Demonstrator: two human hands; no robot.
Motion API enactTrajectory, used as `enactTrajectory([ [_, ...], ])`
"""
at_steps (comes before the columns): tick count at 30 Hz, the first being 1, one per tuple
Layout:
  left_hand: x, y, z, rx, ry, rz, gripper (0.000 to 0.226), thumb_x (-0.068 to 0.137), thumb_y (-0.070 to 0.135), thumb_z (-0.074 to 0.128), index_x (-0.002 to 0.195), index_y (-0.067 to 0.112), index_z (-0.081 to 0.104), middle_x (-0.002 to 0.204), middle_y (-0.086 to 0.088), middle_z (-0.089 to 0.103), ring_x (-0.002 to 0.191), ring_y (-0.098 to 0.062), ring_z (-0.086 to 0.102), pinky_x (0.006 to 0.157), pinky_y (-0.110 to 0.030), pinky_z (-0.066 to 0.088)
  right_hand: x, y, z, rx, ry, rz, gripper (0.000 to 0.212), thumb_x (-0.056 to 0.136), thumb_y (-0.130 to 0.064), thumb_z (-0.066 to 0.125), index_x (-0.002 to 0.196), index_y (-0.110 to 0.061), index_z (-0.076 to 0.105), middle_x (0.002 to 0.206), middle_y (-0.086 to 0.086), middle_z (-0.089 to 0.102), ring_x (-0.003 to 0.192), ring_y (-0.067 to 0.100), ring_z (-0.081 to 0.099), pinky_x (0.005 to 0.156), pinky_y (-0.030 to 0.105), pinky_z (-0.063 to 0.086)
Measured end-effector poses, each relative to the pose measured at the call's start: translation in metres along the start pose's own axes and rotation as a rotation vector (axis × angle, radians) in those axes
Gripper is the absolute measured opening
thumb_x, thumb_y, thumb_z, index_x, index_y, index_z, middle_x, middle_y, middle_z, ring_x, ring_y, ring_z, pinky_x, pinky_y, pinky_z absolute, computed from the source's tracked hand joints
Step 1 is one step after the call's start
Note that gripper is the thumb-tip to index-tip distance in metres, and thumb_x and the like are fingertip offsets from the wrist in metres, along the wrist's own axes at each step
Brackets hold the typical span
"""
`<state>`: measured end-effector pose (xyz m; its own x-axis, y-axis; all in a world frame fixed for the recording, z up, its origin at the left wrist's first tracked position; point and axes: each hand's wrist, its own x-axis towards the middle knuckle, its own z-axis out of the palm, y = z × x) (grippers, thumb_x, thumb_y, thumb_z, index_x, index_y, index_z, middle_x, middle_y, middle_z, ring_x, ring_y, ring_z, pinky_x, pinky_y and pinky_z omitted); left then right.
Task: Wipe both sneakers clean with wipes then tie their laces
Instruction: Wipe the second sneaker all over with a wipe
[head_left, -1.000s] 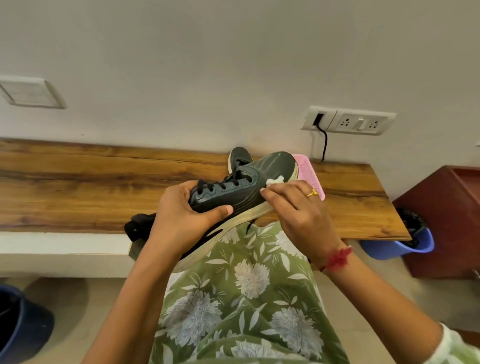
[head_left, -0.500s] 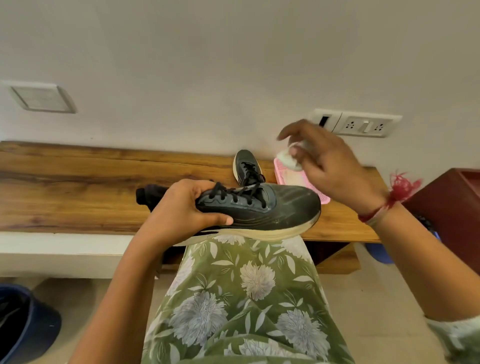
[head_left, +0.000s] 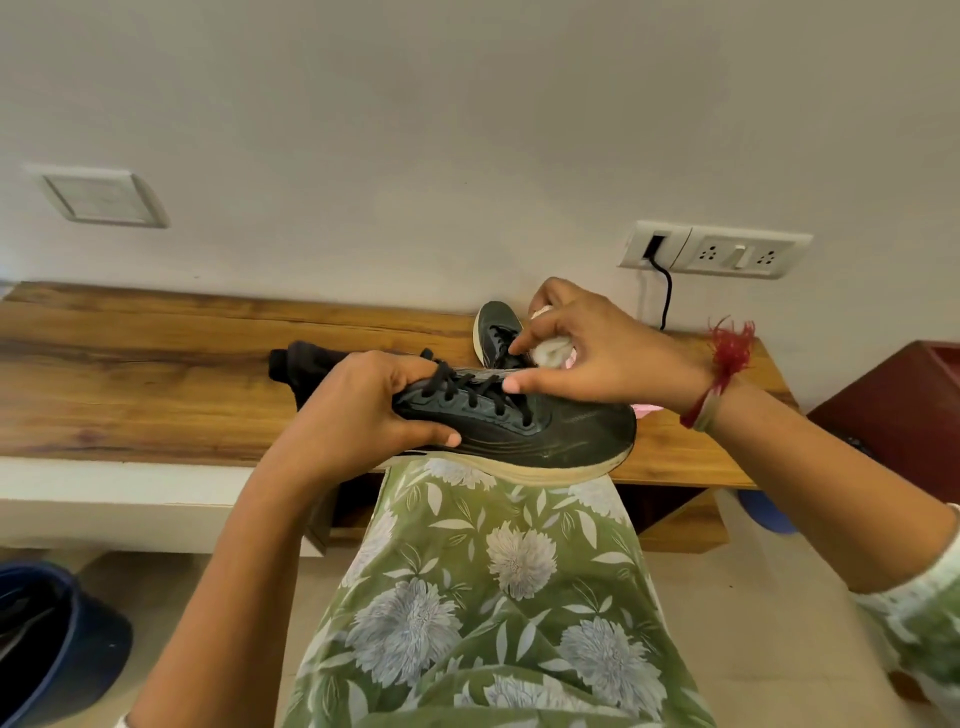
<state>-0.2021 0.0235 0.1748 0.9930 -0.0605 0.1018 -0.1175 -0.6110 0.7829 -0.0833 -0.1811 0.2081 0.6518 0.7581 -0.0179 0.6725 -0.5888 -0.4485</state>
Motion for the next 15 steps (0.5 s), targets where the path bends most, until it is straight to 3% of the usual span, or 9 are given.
enactTrajectory([
  [3,0.001,-0.001,0.007,0.116,0.053,0.076,0.017,0.068,0.021,0.086,0.076,0.020,0.070,0.066,0.012,0.065,0.063,-0.002,0.059,0.058,-0.022,0.044,0.002,-0.014,0.001,-0.256,-0.079,-0.086,0.039,0.083,-0.044,0.065,0.109,-0.015,0.069,0.111,0.002,0.044,0.103,0.017,0.048,0.086,0.025,0.038],
  [6,0.001,-0.005,0.010,0.132,0.089,0.115,0.020,0.069,0.029,0.084,0.076,0.017,0.070,0.068,0.010,0.066,0.065,-0.005,0.061,0.060,-0.033,0.049,0.005,-0.025,0.004,-0.382,-0.095,-0.108,0.034,0.087,-0.037,0.060,0.109,-0.012,0.068,0.103,0.002,0.039,0.100,0.019,0.047,0.080,0.026,0.037],
  [9,0.002,-0.006,0.010,0.151,0.059,0.137,0.020,0.069,0.028,0.084,0.073,0.017,0.069,0.067,0.010,0.065,0.063,-0.005,0.059,0.058,-0.035,0.049,0.012,-0.032,0.008,-0.452,-0.113,-0.115,0.026,0.084,-0.029,0.059,0.096,-0.009,0.070,0.095,0.000,0.037,0.088,0.018,0.045,0.071,0.026,0.037],
  [12,0.002,-0.005,0.007,0.087,0.050,0.093,0.018,0.069,0.020,0.086,0.079,0.020,0.071,0.071,0.009,0.068,0.067,-0.004,0.063,0.063,-0.036,0.052,0.018,-0.031,0.011,-0.436,-0.110,-0.153,0.019,0.083,-0.021,0.057,0.084,-0.006,0.069,0.097,0.006,0.048,0.090,0.023,0.053,0.073,0.031,0.043],
  [15,0.001,-0.008,0.002,-0.088,0.029,-0.021,0.030,0.066,0.016,0.086,0.091,0.024,0.071,0.081,0.008,0.074,0.077,-0.007,0.069,0.075,-0.034,0.056,0.023,-0.028,0.016,-0.322,-0.086,-0.128,0.021,0.081,-0.016,0.057,0.062,-0.017,0.048,0.099,0.010,0.056,0.091,0.024,0.054,0.074,0.031,0.043],
])
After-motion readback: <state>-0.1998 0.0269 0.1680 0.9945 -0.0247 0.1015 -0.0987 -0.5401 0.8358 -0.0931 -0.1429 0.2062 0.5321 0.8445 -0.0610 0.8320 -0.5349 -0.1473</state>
